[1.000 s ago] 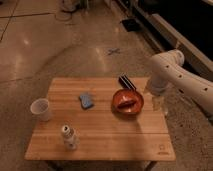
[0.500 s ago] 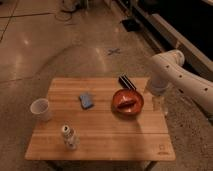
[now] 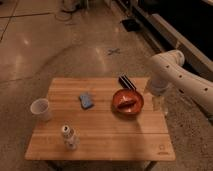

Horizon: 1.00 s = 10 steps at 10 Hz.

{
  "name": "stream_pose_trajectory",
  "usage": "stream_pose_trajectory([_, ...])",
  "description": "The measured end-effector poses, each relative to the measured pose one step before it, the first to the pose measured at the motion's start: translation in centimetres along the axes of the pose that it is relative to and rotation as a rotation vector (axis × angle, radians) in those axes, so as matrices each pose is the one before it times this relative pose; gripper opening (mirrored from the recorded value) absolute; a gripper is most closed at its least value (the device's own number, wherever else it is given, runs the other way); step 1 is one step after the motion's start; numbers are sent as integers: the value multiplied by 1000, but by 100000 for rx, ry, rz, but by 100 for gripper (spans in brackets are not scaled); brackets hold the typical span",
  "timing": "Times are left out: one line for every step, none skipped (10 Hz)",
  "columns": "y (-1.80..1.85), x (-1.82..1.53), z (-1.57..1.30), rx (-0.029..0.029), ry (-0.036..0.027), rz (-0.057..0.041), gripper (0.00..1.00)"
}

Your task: Knock the bottle over

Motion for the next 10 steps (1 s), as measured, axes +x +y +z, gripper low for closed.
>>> stream_pose_trajectory([13,-14,61,-75,-48,-19,69])
stream_pose_trajectory([-15,-2,-16,42,-3,-2,69])
stream_pose_trajectory([56,70,-4,-10,20,138,69])
stream_pose_trajectory([11,13,-3,5,0,32,69])
stream_pose_trajectory([-14,-14,4,-1,5,-38,69])
stream_pose_trajectory([-19,-25,-1,1,-5,-48,69])
stream_pose_trajectory([-38,-49,3,-3,-5,-95,69])
stream_pose_trajectory([8,-9,14,-31,1,-62,69])
stream_pose_trajectory([34,-22,27,-65,-10,-161,69])
stream_pose_trajectory([138,-193,-3,43,-299,-890,69])
